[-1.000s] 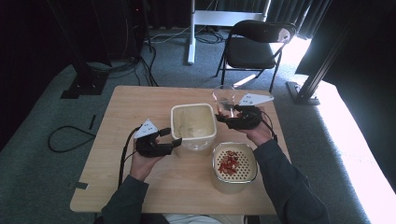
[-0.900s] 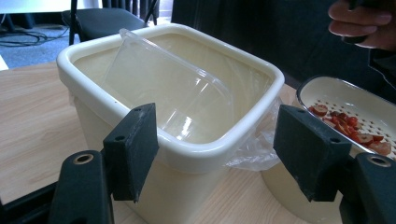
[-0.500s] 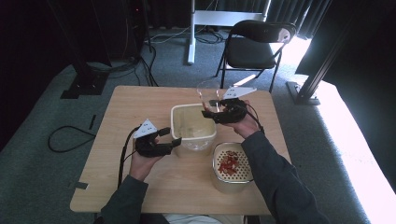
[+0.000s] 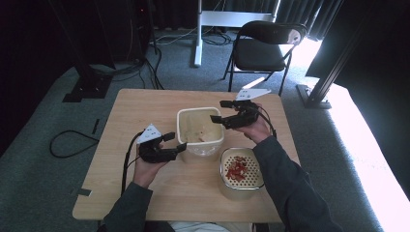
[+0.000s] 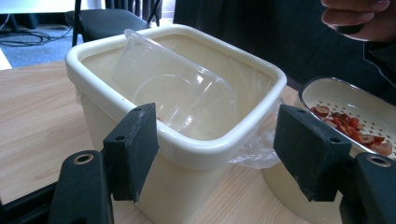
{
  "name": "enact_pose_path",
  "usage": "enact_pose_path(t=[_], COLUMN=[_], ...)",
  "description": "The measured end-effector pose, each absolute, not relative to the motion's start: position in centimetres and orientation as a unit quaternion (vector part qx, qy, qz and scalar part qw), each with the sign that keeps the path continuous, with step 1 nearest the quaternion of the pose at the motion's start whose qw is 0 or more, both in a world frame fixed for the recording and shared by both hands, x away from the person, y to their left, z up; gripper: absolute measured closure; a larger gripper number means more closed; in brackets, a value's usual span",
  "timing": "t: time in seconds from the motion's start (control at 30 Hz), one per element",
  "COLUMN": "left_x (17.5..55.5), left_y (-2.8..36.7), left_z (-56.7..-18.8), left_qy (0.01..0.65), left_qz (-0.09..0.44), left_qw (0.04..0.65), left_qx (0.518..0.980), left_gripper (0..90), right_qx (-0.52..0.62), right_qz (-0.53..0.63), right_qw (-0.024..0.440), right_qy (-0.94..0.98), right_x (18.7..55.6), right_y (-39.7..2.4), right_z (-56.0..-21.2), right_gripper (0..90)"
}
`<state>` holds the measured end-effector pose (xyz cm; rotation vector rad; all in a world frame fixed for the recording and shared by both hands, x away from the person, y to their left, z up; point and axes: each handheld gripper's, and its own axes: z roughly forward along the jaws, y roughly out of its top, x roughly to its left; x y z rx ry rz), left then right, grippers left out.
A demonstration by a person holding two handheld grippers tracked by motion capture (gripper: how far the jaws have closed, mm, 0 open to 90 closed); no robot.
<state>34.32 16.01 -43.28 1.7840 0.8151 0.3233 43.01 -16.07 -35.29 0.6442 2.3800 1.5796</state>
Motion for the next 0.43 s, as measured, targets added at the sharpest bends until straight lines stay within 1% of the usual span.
enact_pose_path(t=[0.2, 0.43], left_x=[34.3, 34.4], left_y=[16.2, 16.4], left_z=[-43.4, -43.7], left_qy=[0.347, 0.351], left_qz=[0.135, 0.134], left_qw=[0.545, 0.544], left_qx=[0.751, 0.75], left_gripper=[31.3, 31.3], right_qx=[0.247, 0.301], right_qz=[0.527, 0.505], right_qw=[0.124, 0.139], right_qy=[0.804, 0.797], right_x=[43.1, 43.5], right_y=[-18.9, -23.3], right_z=[-35.8, -38.3], right_gripper=[24.2, 25.7])
